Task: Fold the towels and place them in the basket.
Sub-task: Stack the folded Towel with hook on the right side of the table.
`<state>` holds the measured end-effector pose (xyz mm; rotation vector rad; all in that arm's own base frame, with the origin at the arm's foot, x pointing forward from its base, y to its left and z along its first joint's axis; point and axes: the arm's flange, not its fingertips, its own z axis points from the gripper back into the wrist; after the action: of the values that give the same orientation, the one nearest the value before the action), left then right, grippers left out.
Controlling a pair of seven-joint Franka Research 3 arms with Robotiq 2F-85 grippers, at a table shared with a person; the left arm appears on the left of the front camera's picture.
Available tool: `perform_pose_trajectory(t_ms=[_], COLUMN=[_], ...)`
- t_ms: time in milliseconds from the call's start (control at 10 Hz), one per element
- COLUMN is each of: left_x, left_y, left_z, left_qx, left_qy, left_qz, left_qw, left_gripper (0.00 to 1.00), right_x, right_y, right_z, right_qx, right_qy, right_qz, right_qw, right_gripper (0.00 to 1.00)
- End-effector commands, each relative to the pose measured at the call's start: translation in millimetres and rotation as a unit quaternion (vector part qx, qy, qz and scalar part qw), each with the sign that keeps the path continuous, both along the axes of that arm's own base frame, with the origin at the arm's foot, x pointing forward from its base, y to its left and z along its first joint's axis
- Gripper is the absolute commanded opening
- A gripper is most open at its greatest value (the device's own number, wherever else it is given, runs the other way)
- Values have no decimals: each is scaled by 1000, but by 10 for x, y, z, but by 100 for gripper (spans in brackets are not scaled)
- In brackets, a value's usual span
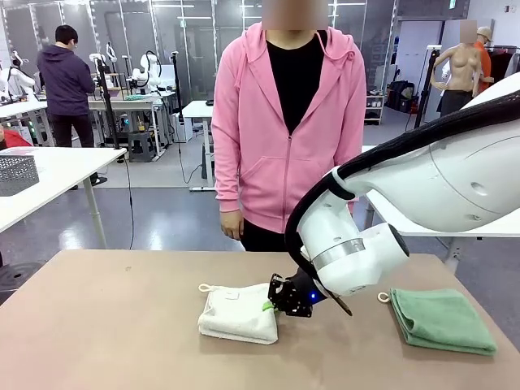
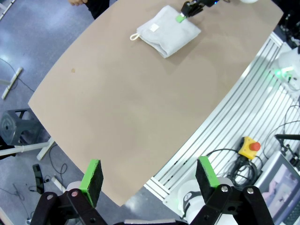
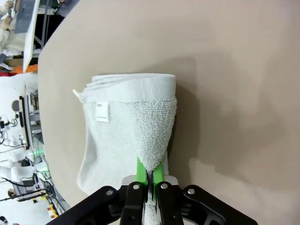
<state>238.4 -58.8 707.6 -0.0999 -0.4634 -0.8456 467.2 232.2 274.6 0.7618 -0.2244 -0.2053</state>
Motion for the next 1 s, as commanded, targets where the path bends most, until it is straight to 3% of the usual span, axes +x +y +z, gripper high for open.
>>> perform_pose_trajectory(t_ms=[0, 100, 400, 600, 900], left_x=[-9, -9, -9, -9, -9], left_y=[8, 8, 8, 8, 8], left_z=[-8, -8, -8, -8, -8], left_qx=[3, 3, 3, 3, 3], left_qy=[-3, -3, -3, -3, -3], left_qz=[0, 0, 0, 0, 0], left_qw=[1000, 1000, 1000, 1000, 1000], left_gripper=[100, 100, 100, 100, 100], right_x=[-26, -40, -22, -104, -192], right_y=[-232, -352, -895, -1235, -1807], right_z=[460, 682, 1113, 1398, 1741], right_qx=[-26, -48, -99, -130, -152], right_qy=[-29, -47, -78, -113, -135], right_qz=[32, 70, 112, 136, 158], right_qw=[999, 995, 986, 976, 966], right_gripper=[6, 6, 6, 6, 6])
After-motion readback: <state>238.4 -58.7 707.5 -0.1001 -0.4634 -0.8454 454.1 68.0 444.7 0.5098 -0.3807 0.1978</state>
